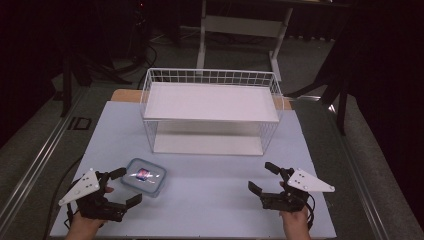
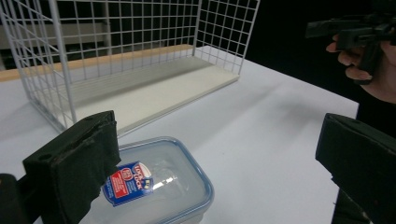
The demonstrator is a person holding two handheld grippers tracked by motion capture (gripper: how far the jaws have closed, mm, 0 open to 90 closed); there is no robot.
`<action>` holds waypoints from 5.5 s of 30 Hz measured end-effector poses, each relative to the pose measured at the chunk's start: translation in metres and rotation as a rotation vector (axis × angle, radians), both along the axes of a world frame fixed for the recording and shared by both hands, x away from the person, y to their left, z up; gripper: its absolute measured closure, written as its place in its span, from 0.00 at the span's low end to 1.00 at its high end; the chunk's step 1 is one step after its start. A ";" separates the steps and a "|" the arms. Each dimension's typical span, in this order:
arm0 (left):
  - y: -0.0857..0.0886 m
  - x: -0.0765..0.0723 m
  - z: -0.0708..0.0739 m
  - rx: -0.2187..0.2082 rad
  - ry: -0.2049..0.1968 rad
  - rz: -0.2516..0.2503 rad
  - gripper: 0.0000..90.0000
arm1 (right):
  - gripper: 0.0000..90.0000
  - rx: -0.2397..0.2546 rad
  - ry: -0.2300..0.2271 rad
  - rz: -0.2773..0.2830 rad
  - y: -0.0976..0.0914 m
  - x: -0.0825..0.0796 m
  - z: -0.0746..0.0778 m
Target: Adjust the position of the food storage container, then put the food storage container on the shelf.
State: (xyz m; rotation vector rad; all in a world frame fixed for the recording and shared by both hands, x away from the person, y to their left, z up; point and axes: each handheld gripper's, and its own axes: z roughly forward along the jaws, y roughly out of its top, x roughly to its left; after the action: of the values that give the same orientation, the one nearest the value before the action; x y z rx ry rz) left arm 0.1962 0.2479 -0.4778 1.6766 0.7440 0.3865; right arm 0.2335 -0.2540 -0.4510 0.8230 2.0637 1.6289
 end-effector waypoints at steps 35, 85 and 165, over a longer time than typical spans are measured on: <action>0.069 0.046 -0.002 0.166 0.039 0.226 0.47 | 0.15 0.004 -0.050 0.056 0.013 -0.012 0.007; 0.002 0.065 -0.042 0.365 0.324 0.034 1.00 | 0.15 -0.011 -0.017 0.070 0.017 -0.009 0.003; -0.122 0.065 0.002 0.117 0.229 -0.175 0.02 | 0.15 -0.207 0.024 -0.004 0.041 0.008 -0.002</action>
State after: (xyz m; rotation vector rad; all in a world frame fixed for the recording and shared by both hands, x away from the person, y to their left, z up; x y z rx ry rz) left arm 0.2615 0.1264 -0.4755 1.9012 0.7455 0.1177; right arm 0.2412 -0.2129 -0.4528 0.7771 2.2000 1.3795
